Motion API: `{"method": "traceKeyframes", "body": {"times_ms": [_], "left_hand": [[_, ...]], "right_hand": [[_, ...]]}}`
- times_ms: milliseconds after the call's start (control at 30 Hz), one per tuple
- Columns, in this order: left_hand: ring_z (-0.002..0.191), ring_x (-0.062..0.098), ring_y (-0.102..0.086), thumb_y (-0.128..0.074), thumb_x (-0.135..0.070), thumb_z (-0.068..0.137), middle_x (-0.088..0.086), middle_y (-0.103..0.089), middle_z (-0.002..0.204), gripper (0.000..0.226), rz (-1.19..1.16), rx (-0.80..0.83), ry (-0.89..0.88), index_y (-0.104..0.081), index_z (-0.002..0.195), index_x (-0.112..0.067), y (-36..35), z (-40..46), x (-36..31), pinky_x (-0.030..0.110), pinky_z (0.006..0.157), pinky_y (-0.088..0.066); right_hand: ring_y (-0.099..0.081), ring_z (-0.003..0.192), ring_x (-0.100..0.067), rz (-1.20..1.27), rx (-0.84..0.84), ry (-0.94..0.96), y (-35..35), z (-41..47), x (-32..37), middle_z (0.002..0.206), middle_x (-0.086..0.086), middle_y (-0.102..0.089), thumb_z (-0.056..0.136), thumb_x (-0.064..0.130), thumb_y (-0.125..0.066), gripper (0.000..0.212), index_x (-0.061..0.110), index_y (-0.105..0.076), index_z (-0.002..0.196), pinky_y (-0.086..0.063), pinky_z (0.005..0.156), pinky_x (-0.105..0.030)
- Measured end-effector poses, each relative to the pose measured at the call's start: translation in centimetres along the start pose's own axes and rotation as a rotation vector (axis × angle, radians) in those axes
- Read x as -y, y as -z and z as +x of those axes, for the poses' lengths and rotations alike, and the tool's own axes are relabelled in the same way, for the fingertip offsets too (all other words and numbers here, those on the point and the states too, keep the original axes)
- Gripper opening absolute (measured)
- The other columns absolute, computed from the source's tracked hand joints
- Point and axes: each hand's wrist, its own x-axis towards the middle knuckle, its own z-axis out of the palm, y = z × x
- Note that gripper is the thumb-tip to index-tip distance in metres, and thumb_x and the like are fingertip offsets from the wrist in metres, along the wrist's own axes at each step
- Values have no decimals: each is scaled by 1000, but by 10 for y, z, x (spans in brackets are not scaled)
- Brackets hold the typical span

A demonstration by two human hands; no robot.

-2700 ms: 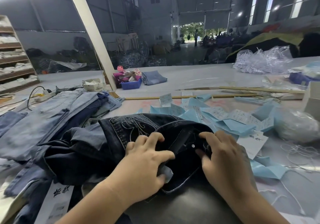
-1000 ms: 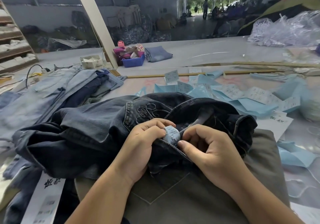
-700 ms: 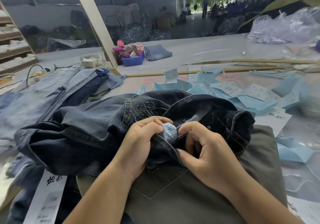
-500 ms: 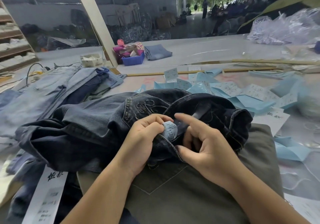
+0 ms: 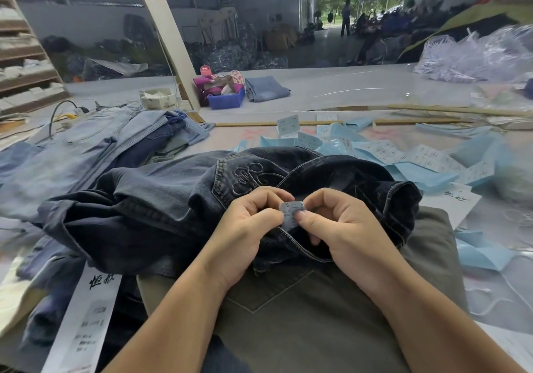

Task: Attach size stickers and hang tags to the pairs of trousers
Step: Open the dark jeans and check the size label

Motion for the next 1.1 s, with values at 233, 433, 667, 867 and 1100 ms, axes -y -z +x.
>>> {"method": "traceKeyframes", "body": {"times_ms": [233,433,667,867,1100], "left_hand": [[92,16,-61,-59,-12,73,0,-69,99,13,-17,-30,24,-62,61,-18,-2,-1,-2,36,86,-47],[89,15,-60,-59,-11,71,0,-68,97,15,-39,-44,48,-63,59,-18,-4,0,-5,35,85,-45],[94,14,-62,-60,-13,71,-2,-68,100,12,10,-44,15,-64,60,-17,-2,-2,0,33,88,-47],[98,12,-62,-62,-30,68,-10,-64,99,13,384,7,-138,-60,61,-19,-6,-13,-19,17,83,-46],[76,10,-57,-59,-31,78,-12,-55,106,5,1179,289,-681,-58,78,-26,-42,-7,-79,26,70,-49]], "right_hand": [[-45,54,-11,21,-36,-37,-1,-1,2,53,0,-55,94,19,-61,19,13,-66,77,-38,53,-20],[-44,54,-13,56,-73,-50,-3,-3,0,52,-1,-55,93,16,-61,18,10,-64,77,-37,55,-23],[-45,50,-6,33,-78,-16,-5,-9,-1,52,5,-54,91,12,-63,15,13,-64,77,-37,49,-18],[-46,55,-10,-157,-25,17,5,-23,8,59,-5,-57,89,17,-66,13,25,-64,80,-38,52,-32],[-55,83,-3,-555,-580,314,56,-12,45,86,19,-60,81,35,-58,16,37,-59,97,-42,68,-14]]}}
